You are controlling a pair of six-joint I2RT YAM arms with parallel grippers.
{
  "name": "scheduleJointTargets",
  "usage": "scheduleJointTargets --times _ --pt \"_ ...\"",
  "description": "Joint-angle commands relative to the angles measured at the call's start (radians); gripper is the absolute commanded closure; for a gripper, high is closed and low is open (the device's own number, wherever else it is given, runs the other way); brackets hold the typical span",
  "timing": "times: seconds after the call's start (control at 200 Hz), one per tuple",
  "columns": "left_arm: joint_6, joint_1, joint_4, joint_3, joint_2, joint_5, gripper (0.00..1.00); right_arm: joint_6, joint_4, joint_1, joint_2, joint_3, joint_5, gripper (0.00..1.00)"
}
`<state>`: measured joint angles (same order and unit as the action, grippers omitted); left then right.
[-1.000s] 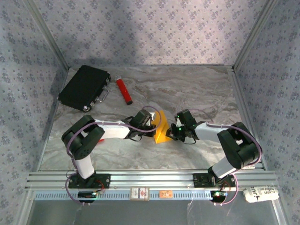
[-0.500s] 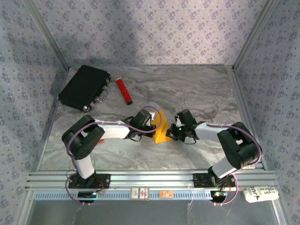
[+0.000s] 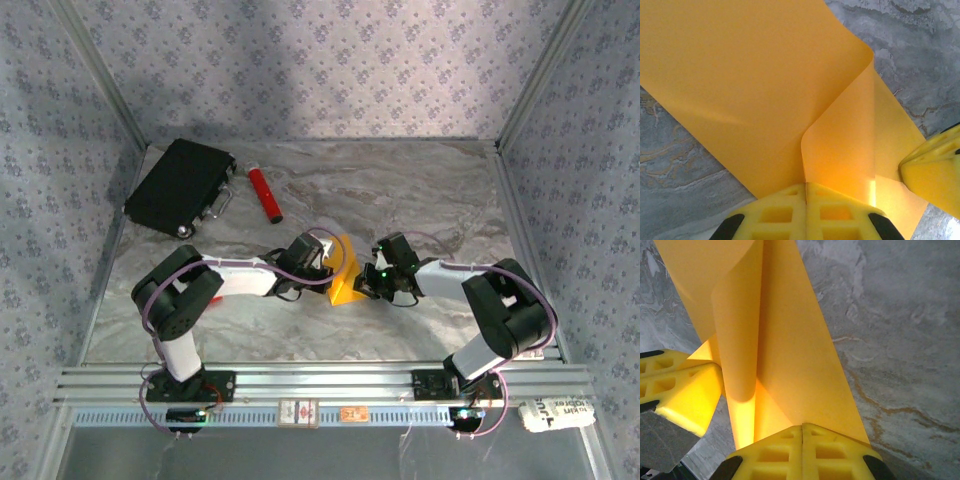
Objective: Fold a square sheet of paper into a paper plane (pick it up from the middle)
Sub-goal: Fold the triangle a second time at the center of the table.
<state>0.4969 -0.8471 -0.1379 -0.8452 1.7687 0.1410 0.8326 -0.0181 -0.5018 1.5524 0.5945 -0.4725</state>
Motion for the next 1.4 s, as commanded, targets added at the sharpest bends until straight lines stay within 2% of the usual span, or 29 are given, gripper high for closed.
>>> scheduleJointTargets --times 0.0,0.21,0.69,1.394 --pt "-0.026 -0.004 -0.023 -0.018 -0.017 -0.006 0.94 -0.026 0.079 0.003 0.037 -0.007 0.041 0.98" --pt "-0.032 -0.005 -0.024 -0.001 -0.037 -0.036 0.93 -0.030 0.086 0.006 0.035 -0.006 0.044 0.98" --pt "-0.066 -0.006 -0.016 -0.019 -0.011 0.012 0.92 -0.034 0.082 0.007 0.043 -0.006 0.035 0.98" --pt "-0.052 0.016 -0.011 -0.001 -0.018 -0.024 0.94 -0.046 0.096 0.014 0.038 -0.005 0.035 0.98"
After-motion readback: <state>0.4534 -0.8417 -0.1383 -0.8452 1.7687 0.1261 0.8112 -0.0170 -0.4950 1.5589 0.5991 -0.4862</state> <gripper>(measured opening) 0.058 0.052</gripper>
